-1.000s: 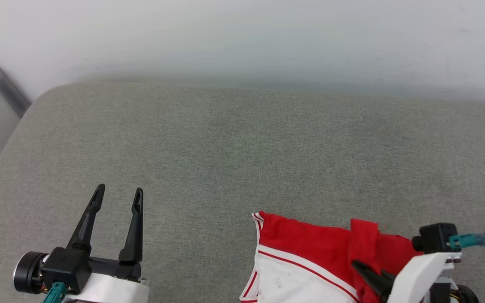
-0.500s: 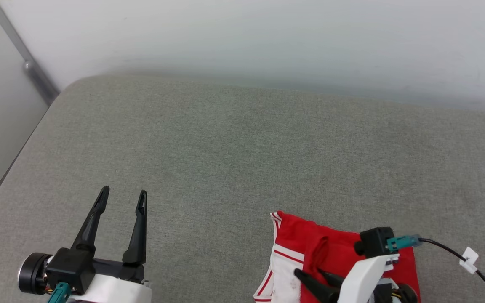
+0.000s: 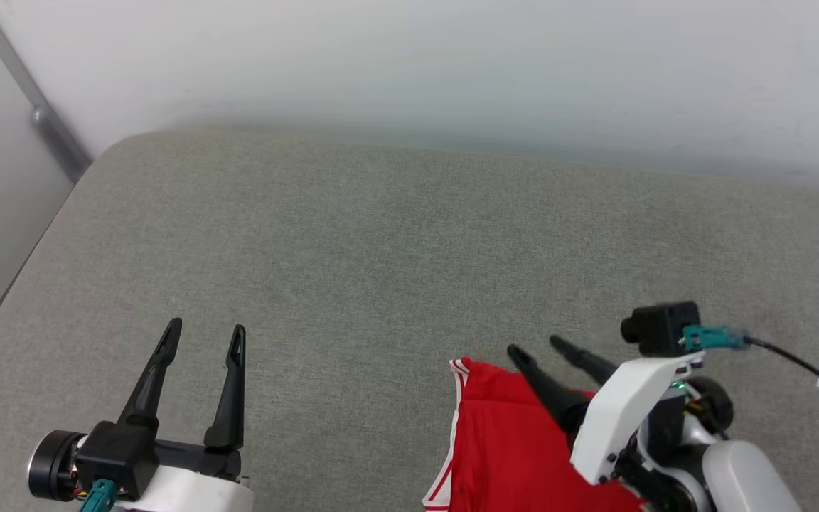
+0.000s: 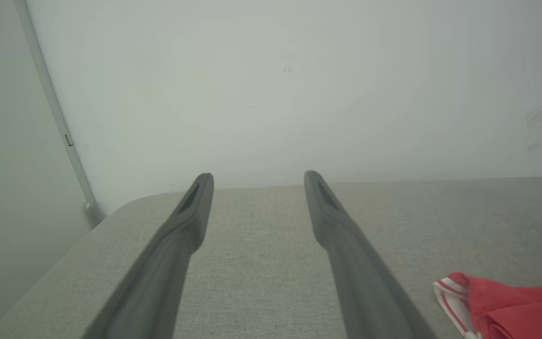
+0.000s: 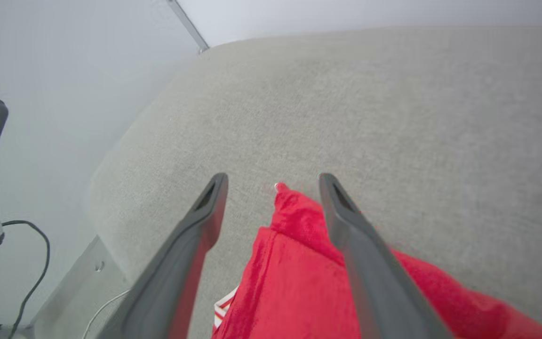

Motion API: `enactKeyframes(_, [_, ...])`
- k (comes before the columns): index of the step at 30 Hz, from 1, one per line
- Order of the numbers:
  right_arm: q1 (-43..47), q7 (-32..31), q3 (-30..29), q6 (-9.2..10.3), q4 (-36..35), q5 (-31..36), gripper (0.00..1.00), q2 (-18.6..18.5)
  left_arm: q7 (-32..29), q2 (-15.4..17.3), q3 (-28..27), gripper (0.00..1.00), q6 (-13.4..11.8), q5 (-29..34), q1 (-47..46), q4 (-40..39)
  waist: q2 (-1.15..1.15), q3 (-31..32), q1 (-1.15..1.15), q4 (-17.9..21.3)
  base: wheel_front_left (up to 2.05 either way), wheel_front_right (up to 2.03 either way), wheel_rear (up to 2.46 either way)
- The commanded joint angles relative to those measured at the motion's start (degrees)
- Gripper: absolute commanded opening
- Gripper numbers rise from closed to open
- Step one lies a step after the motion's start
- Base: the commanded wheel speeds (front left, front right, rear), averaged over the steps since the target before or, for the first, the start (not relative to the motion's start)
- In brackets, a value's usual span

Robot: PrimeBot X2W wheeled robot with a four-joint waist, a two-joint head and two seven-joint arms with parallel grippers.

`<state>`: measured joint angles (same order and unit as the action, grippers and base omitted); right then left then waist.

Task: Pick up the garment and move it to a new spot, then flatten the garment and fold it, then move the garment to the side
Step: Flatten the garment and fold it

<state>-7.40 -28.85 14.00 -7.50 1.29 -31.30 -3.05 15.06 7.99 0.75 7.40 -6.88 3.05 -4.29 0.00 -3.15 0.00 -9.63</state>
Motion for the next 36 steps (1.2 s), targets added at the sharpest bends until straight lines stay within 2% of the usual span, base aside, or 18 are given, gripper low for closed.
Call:
enactKeyframes(1, [-1.79, 1.42, -1.02, 0.03, -0.67, 2.73, 1.0, -1.33, 0.14, 0.02, -0.12, 1.0, 0.08, -0.2, 0.39, -0.17, 0.0, 0.14, 0.0, 0.71, 0.0, 0.0, 0.0])
enactKeyframes(3, [-2.98, 3.2, -2.69, 0.04, -0.81, 5.56, 1.0, -3.07, 0.14, 0.07, 0.05, 1.0, 0.08, -0.23, 0.25, -0.21, 0.0, 0.27, 0.0, 1.3, 0.0, 0.0, 0.0])
enactKeyframes(5, [-4.34, 5.45, -4.61, 0.01, -1.51, 5.58, 1.0, -3.88, 0.14, 0.15, 0.13, 1.0, 0.08, -0.3, 0.15, -0.25, 0.0, 0.38, 0.0, 1.88, 0.0, 0.0, 0.0])
enactKeyframes(6, [-5.65, 9.78, -7.16, 0.05, -2.37, 10.67, 1.0, -9.61, 0.14, 0.28, 0.42, 1.0, 0.08, -0.49, -0.09, -0.23, 0.0, 0.37, 0.0, 2.69, 0.0, 0.0, 0.0])
enactKeyframes(9, [-4.99, 14.9, -9.8, 0.02, -3.15, 15.67, 1.0, -13.26, 0.14, 0.15, 0.49, 1.0, 0.07, -0.66, -0.11, -0.25, 0.0, 0.29, 0.0, 3.53, 0.0, 0.0, 0.0])
enactKeyframes(12, [-3.03, 19.91, -14.28, 0.03, -3.9, 19.44, 1.0, -14.94, 0.13, 0.06, 0.91, 1.0, 0.08, -0.78, -0.02, -0.2, 0.0, 0.14, 0.0, 4.18, 0.0, 0.0, 0.0])
enactKeyframes(19, [4.54, 29.0, -23.74, 0.04, -7.34, 22.29, 1.0, -10.83, 0.14, -0.42, 1.33, 1.0, 0.07, -0.91, -0.18, -0.45, 0.0, -0.72, 0.0, 5.0, 0.0, 0.0, 0.0])
enactKeyframes(25, [9.44, 34.64, -26.97, 0.04, -11.66, 22.93, 1.0, -5.58, 0.14, -0.63, 2.08, 1.0, 0.08, -1.3, -0.04, -0.34, 0.0, -1.54, 0.0, 5.28, 0.0, 0.0, 0.0])
enactKeyframes(36, [11.98, 36.32, -25.38, 0.03, -11.56, 24.33, 1.0, -3.96, 0.14, -1.08, 3.44, 1.0, 0.08, -1.0, 0.16, -0.01, 0.0, -1.15, 0.0, 4.94, 0.0, 0.0, 0.0])
